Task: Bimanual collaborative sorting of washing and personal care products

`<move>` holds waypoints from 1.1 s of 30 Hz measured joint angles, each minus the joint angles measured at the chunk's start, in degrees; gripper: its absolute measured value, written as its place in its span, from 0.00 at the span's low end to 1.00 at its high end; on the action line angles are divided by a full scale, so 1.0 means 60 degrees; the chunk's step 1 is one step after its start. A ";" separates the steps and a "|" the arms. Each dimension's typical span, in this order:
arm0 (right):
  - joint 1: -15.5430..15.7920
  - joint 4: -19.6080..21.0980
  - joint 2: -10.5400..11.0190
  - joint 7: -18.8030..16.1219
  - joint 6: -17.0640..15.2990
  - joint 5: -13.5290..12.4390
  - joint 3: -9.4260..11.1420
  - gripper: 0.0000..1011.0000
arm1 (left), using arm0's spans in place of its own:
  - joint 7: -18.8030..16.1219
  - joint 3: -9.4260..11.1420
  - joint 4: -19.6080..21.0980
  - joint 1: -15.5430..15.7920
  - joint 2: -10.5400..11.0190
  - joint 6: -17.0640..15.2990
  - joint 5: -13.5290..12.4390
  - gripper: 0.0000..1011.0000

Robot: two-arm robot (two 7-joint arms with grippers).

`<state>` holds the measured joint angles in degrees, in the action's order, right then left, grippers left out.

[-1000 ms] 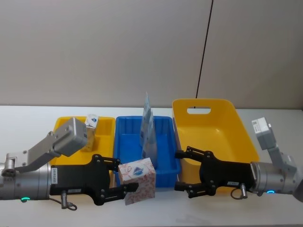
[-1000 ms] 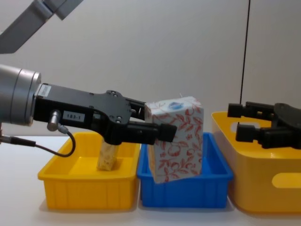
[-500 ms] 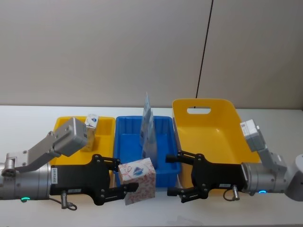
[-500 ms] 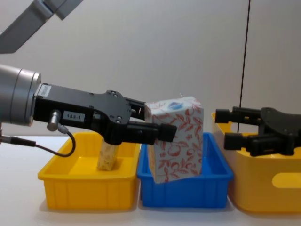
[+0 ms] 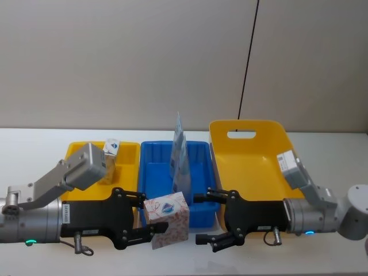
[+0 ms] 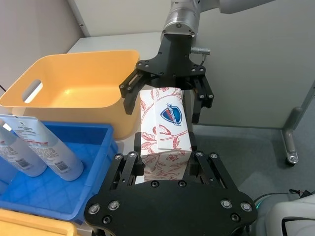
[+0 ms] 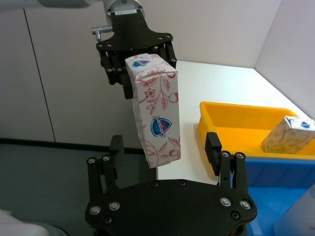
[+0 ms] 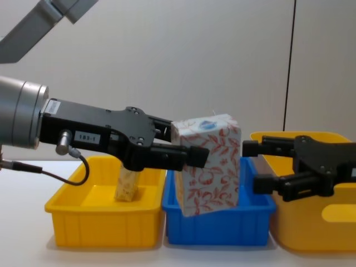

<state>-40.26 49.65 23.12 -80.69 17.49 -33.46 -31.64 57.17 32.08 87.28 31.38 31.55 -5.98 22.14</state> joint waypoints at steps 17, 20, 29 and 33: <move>-0.0444 -0.0603 -0.0370 0.0052 0.0562 0.0280 -0.0346 0.99 | 0.0000 0.0000 0.0000 0.0001 -0.0001 0.0000 0.0000 0.42; -0.0483 -0.0664 -0.0423 0.0012 0.0592 0.0282 -0.0396 0.99 | 0.0000 0.0000 0.0000 0.0000 -0.0001 0.0000 -0.0001 0.42; -0.0601 -0.0817 -0.0580 -0.0011 0.0680 0.0325 -0.0567 0.99 | 0.0000 0.0000 0.0000 0.0000 -0.0001 0.0000 0.0000 0.42; -0.0657 -0.0904 -0.0652 0.0040 0.0747 0.0378 -0.0632 0.99 | 0.0000 0.0000 0.0000 0.0000 0.0000 0.0000 0.0000 0.42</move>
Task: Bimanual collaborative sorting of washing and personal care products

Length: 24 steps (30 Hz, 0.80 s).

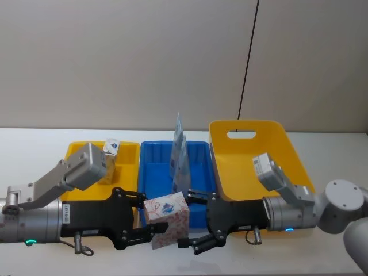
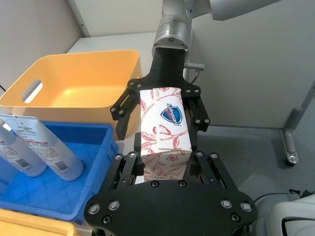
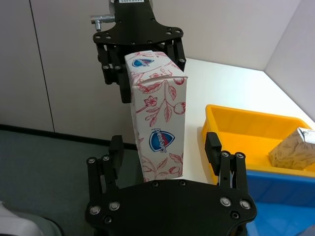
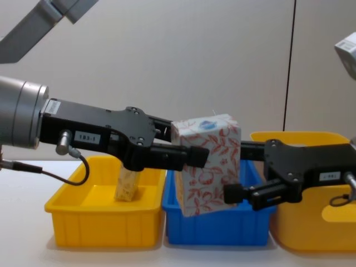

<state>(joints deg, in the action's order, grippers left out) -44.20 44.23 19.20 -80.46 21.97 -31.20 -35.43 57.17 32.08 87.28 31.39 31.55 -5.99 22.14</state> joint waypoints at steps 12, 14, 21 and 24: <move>-0.0180 -0.0286 -0.0229 0.0157 0.0140 0.0143 -0.0217 0.99 | 0.0000 0.0000 0.0000 0.0000 0.0000 0.0000 0.0000 0.42; -0.0216 -0.0333 -0.0273 0.0172 0.0155 0.0168 -0.0268 0.99 | 0.0000 0.0000 -0.0001 0.0000 0.0000 0.0000 0.0001 0.42; -0.0306 -0.0435 -0.0370 0.0178 0.0218 0.0243 -0.0414 0.87 | 0.0000 0.0000 0.0000 0.0000 0.0000 0.0000 0.0001 0.42; -0.0339 -0.0452 -0.0400 0.0178 0.0240 0.0295 -0.0484 0.82 | 0.0000 0.0000 -0.0001 0.0000 0.0000 0.0000 0.0001 0.42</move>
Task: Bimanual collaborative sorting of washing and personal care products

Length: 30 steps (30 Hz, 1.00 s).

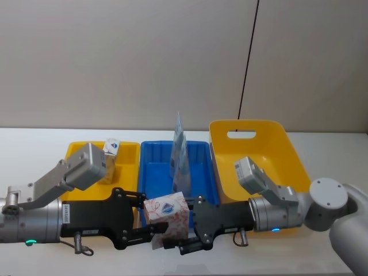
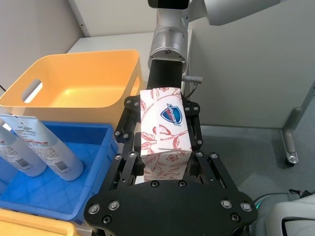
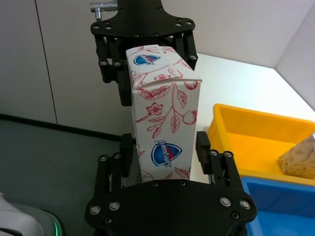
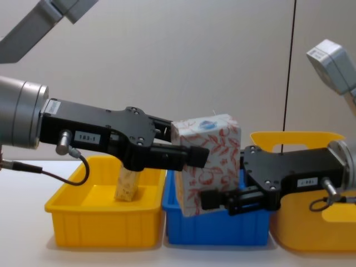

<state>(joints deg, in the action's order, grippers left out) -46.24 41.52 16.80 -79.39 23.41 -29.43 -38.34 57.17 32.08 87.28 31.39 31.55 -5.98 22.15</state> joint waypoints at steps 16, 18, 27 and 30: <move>-0.0056 0.0068 -0.0010 0.0077 0.0015 0.0093 -0.0247 0.39 | 0.0000 -0.0002 0.0000 0.0000 0.0000 0.0000 0.0000 0.42; -0.0055 0.0106 0.0006 0.0088 0.0006 0.0091 -0.0262 0.39 | -0.0001 -0.0002 0.0000 0.0000 0.0001 0.0000 0.0001 0.42; 0.0022 0.0345 0.0096 0.0116 -0.0068 -0.0025 -0.0283 0.38 | 0.0000 0.0005 0.0000 0.0000 0.0000 0.0000 0.0001 0.68; 0.0068 0.0491 0.0170 0.0122 -0.0129 -0.0095 -0.0283 0.38 | 0.0000 0.0004 0.0000 0.0000 0.0000 0.0000 0.0000 0.77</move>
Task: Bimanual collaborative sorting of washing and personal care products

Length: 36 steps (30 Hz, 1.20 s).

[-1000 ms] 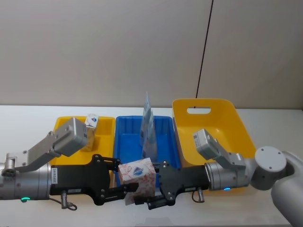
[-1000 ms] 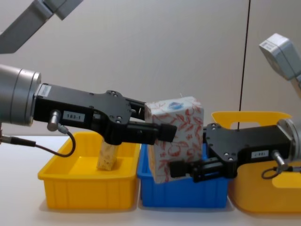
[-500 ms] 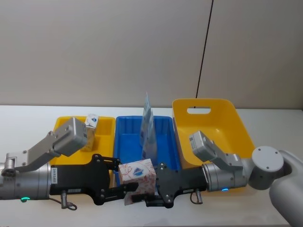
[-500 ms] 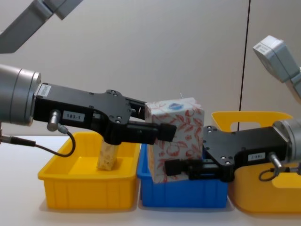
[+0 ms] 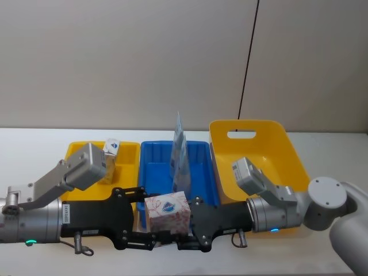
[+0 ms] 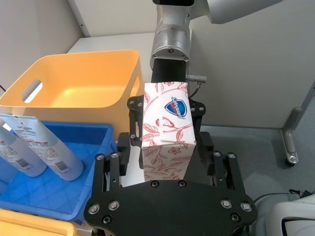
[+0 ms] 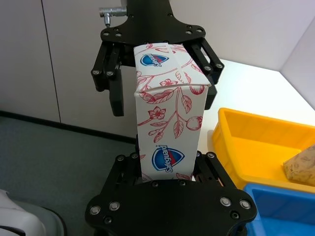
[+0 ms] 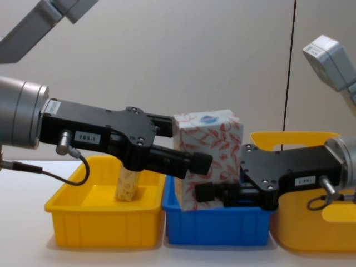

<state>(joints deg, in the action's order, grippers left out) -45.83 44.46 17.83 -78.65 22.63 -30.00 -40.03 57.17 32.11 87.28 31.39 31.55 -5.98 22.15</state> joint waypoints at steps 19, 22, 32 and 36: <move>0.0408 0.1045 0.0772 0.0212 -0.0333 -0.0332 0.0143 0.38 | 0.0000 -0.0004 0.0000 0.0000 0.0000 0.0000 0.0000 0.99; 0.0501 0.1216 0.0928 0.0289 -0.0384 -0.0366 0.0191 0.38 | 0.0001 -0.0005 0.0000 0.0000 0.0001 0.0000 -0.0002 0.99; 0.0939 0.2024 0.1611 0.0976 -0.0650 -0.0499 0.0458 0.38 | 0.0000 -0.0004 0.0000 0.0000 0.0000 0.0000 -0.0001 0.99; 0.1159 0.2353 0.1897 0.1435 -0.0783 -0.0517 0.0607 0.38 | 0.0000 -0.0004 0.0000 0.0000 0.0001 0.0000 -0.0001 0.99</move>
<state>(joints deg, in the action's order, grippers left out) -38.87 58.58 29.21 -70.04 17.93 -33.10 -36.39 57.17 32.08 87.28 31.39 31.55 -5.98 22.15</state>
